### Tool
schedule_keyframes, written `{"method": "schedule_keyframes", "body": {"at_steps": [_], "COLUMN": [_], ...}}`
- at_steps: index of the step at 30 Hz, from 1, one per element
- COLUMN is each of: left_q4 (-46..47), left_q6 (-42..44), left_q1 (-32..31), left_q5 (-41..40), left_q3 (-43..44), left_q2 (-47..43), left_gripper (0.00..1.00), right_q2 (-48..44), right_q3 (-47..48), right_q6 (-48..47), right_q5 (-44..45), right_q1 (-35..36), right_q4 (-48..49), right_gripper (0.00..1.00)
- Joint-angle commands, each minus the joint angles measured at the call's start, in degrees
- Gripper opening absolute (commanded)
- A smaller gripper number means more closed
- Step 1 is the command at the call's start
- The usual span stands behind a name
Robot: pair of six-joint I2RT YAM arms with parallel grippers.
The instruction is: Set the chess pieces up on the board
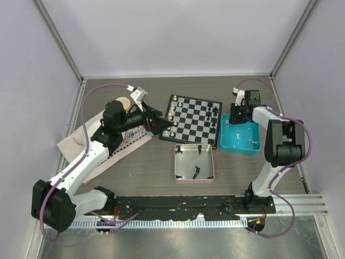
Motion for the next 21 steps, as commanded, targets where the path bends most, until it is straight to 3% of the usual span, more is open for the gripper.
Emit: {"method": "schedule_keyframes", "body": {"at_steps": [1, 8, 15, 21], "left_q4": [2.4, 2.3, 2.1, 1.6], "left_q6": [0.4, 0.4, 0.4, 0.6], "left_q1": [-0.1, -0.1, -0.1, -0.1], "left_q5": [0.3, 0.3, 0.3, 0.3], "left_q3": [0.3, 0.4, 0.4, 0.7], "left_q2": [-1.3, -1.4, -1.4, -2.0], "left_gripper": [0.99, 0.99, 1.0, 1.0], "right_q2": [-0.2, -0.6, -1.1, -4.5], "right_q3": [1.7, -0.5, -1.3, -1.8], "right_q6": [1.1, 4.0, 3.8, 1.5], "right_q5": [1.3, 3.4, 3.3, 3.8], "right_q1": [0.6, 1.1, 1.3, 1.3], "right_q4": [3.0, 7.2, 7.4, 5.0], "right_gripper": [0.28, 0.26, 0.11, 0.05]}}
